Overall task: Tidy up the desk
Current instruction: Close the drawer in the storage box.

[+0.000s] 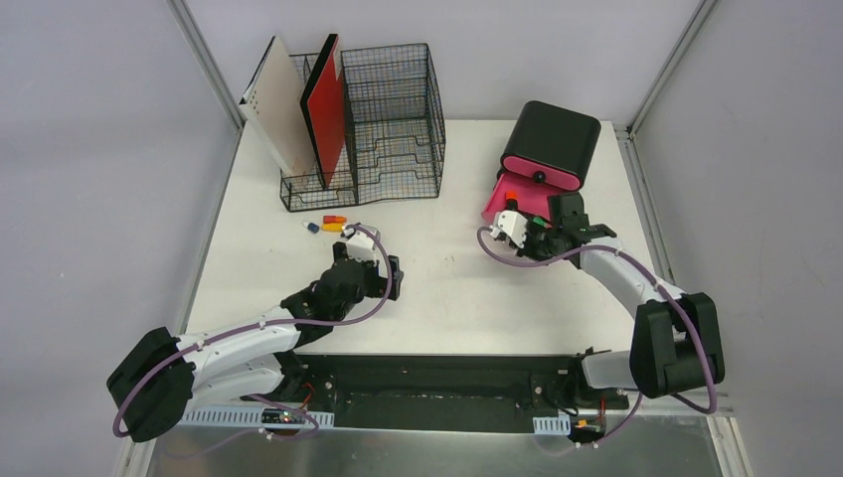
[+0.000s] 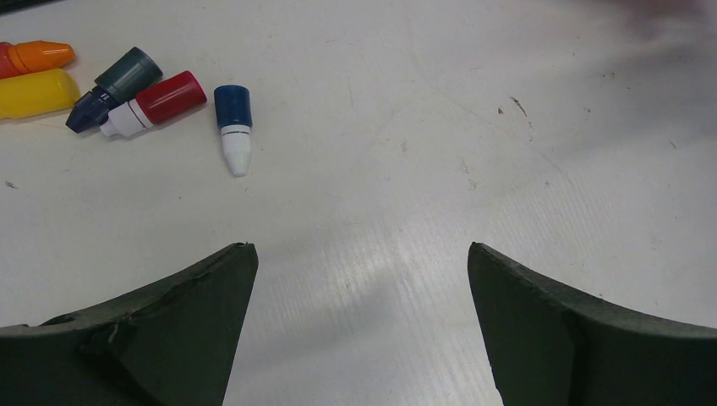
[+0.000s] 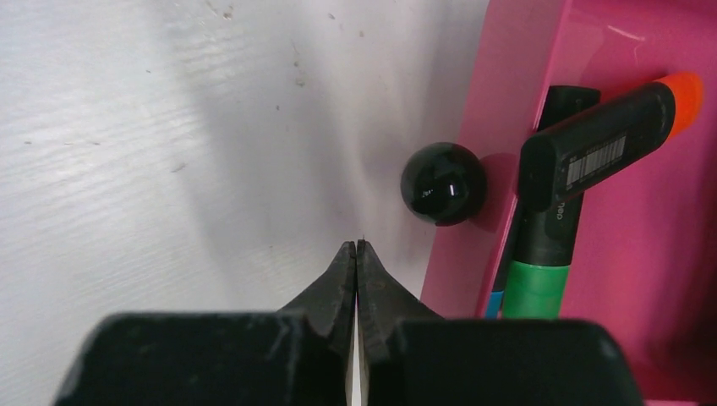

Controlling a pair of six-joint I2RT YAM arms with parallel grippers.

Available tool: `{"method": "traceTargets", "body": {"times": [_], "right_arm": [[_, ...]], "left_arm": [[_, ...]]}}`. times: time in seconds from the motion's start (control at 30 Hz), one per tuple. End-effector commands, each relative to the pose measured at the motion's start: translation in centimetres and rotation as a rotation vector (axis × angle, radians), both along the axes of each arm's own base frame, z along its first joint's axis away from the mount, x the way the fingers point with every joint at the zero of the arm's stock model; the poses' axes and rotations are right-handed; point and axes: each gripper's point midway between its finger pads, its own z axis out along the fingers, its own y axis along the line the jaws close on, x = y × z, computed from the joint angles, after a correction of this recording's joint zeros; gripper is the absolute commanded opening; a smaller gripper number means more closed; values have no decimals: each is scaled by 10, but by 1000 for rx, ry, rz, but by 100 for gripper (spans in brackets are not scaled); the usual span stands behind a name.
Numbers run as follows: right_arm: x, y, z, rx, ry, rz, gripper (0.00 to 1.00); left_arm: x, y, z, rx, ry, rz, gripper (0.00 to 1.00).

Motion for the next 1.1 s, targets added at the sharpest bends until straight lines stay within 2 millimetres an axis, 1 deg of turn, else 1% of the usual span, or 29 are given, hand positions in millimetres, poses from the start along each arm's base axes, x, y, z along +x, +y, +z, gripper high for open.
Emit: {"method": "traceTargets", "body": {"times": [0.0,0.23,0.27,0.37,0.43,0.6,0.77,0.9,1.07], "right_arm": [[25,-3,0,-55,-112,-2,0],[38,-11,-14,-124,-150,-15,0],[39,-12,-15,-130,-158,-17,1],[44,-15,-16,-151,-178,-41,11],[49,-16,-16,-157,-187,-64,16],[59,-18,-7,-150,-216,-110,25],[70,-17,11,-123,-256,-148,37],[80,-18,18,-108,-260,-181,45],[91,-24,22,-93,-245,-233,49]], "left_arm": [[8,0,15,-45,-48,25,99],[8,-1,15,-42,-46,24,99],[8,-1,15,-42,-46,24,99],[8,-1,15,-42,-46,24,99],[8,-1,14,-39,-43,23,99],[9,-2,14,-38,-41,21,99],[9,-2,14,-38,-42,22,99],[8,-2,14,-38,-41,21,99],[8,-2,14,-40,-42,21,99]]}}
